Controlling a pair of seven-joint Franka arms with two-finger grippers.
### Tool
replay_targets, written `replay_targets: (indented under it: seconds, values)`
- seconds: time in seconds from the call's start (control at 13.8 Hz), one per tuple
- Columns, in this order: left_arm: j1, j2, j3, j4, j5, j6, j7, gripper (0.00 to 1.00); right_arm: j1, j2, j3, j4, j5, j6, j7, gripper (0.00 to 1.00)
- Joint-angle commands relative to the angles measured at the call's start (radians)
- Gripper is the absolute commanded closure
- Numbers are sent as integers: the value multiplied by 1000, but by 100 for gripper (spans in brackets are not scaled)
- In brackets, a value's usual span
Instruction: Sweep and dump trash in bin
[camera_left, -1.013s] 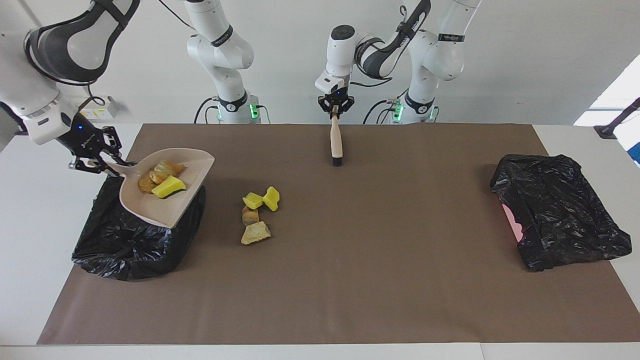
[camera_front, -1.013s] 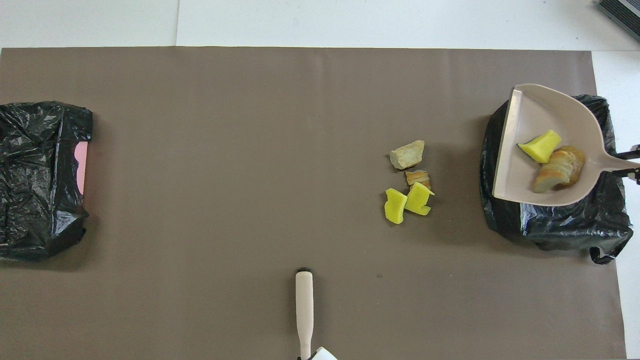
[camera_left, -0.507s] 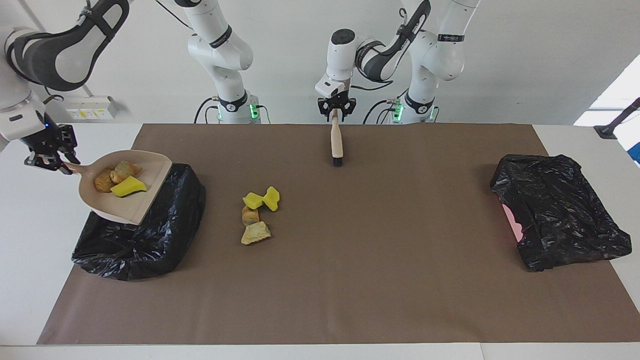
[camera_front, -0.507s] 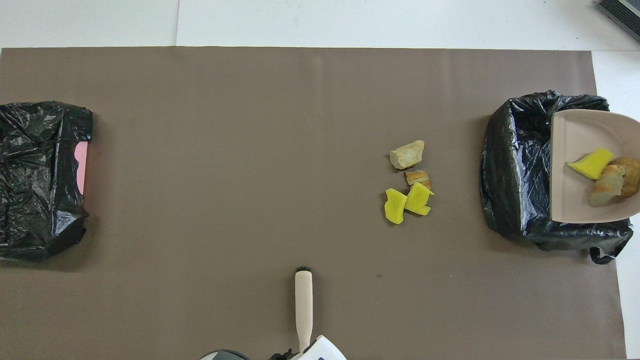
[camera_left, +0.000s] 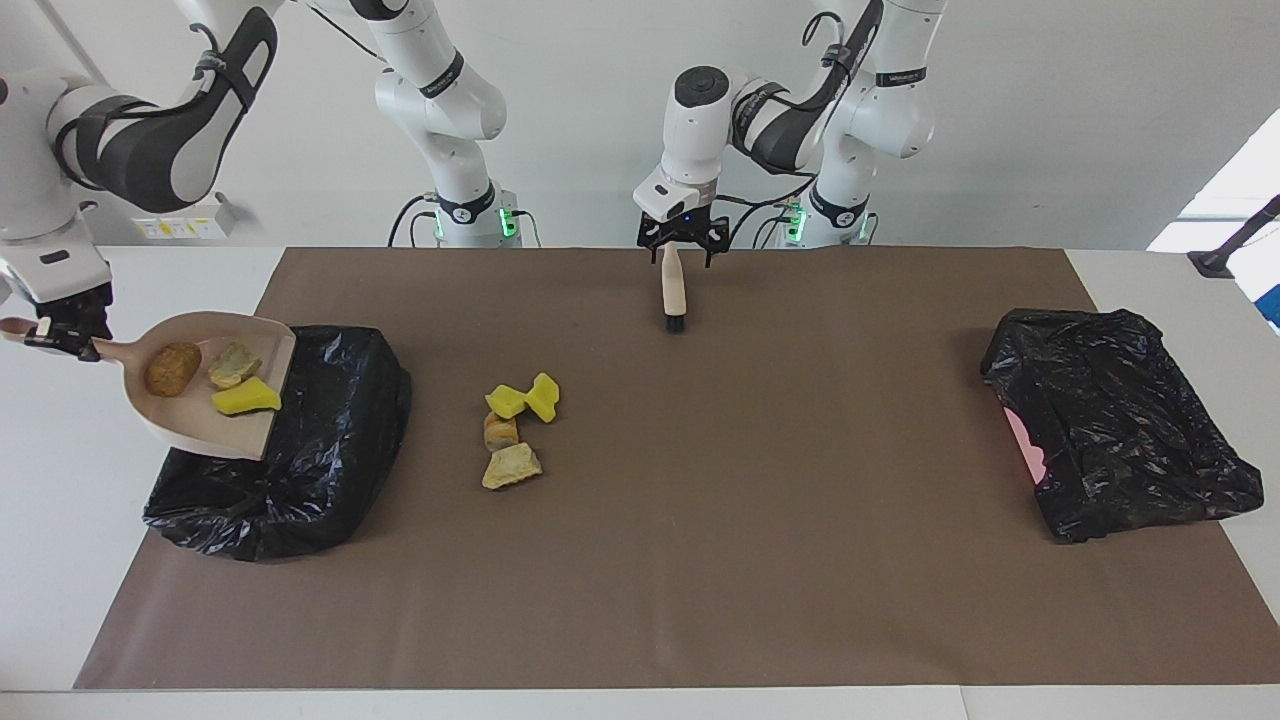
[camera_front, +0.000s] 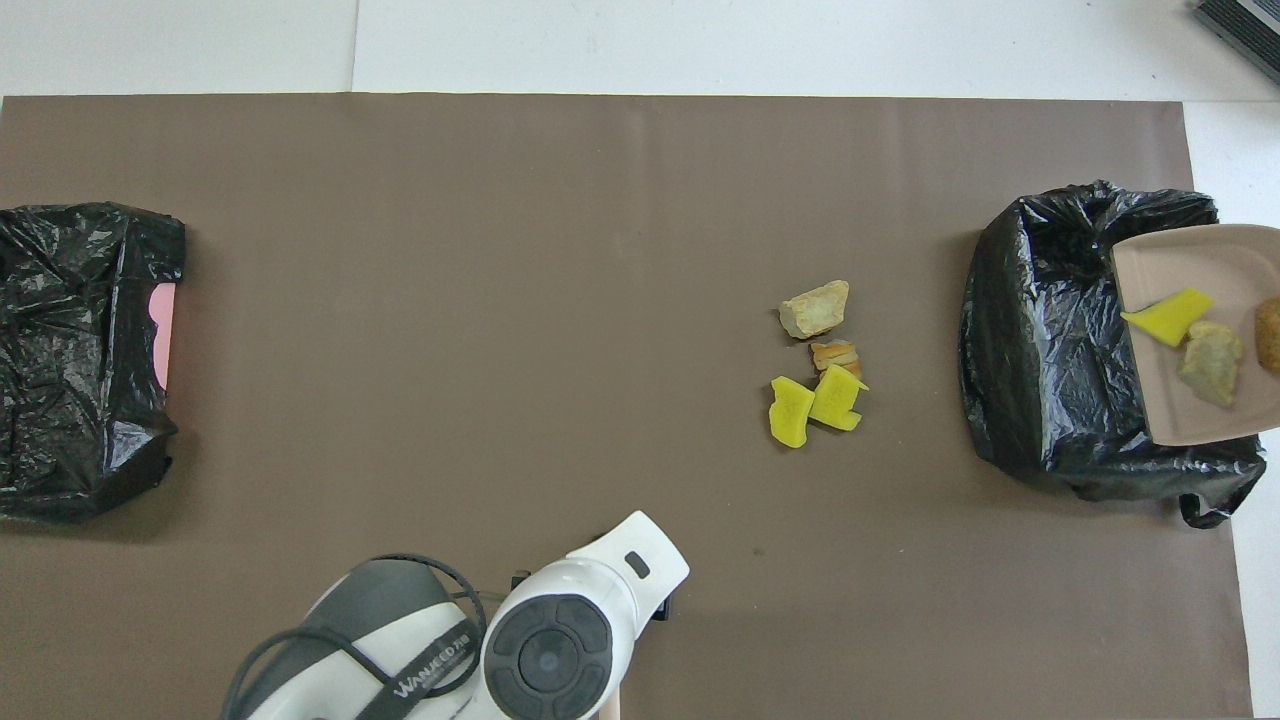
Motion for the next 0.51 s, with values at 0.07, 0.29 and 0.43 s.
replay_targets:
  seconds: [0.07, 0.29, 0.43]
  values:
    - [172, 37, -10, 191, -3, -137, 199, 0, 41, 6, 4, -6, -120, 4, -13, 100]
    - [309, 30, -7, 296, -3, -251, 398, 0, 87, 4, 4, -14, -226, 18, 1, 100]
    - [402, 36, -9, 373, 7, -288, 541, 0, 97, -11, 4, -48, -267, 30, 4, 100]
